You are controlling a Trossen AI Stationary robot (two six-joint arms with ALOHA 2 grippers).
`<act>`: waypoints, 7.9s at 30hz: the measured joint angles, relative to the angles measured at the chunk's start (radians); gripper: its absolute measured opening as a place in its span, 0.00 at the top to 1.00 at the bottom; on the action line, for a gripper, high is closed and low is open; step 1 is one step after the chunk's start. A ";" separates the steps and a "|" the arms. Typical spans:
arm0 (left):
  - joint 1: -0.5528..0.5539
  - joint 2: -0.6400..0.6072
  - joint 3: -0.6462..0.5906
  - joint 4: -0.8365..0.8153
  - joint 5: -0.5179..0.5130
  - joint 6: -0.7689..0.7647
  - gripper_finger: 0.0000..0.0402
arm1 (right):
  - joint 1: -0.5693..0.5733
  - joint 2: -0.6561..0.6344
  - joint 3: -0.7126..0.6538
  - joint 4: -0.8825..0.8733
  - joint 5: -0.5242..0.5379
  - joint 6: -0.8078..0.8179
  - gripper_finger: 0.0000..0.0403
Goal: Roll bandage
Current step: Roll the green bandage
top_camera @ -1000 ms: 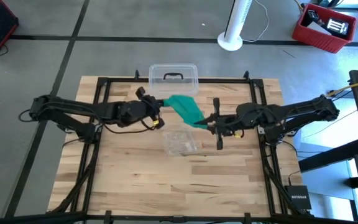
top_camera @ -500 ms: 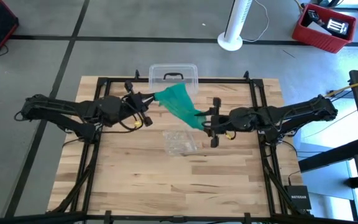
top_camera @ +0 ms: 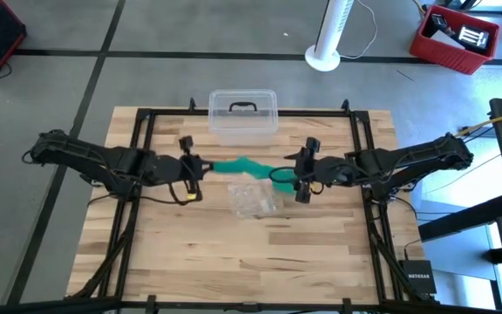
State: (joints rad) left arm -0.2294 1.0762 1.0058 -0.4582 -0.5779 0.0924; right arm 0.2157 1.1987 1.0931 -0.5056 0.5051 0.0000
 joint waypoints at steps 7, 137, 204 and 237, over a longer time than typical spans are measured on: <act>-0.019 0.027 -0.001 0.044 0.428 -0.115 0.99 | -0.096 -0.016 -0.012 0.041 0.099 -0.153 0.34; -0.115 0.187 0.000 0.896 -0.225 0.590 1.00 | -0.059 -0.012 -0.193 0.596 -0.428 -0.029 0.34; -0.094 0.181 0.000 0.051 -0.253 -0.246 0.99 | 0.126 0.154 0.125 0.374 -0.132 -0.610 0.99; -0.054 0.167 -0.001 0.252 -0.306 0.252 0.99 | 0.117 0.250 0.201 -0.112 -0.225 0.251 0.26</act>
State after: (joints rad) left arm -0.2829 1.2430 1.0050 -0.2067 -0.8837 0.3440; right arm 0.3324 1.4482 1.2938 -0.6173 0.2801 0.2508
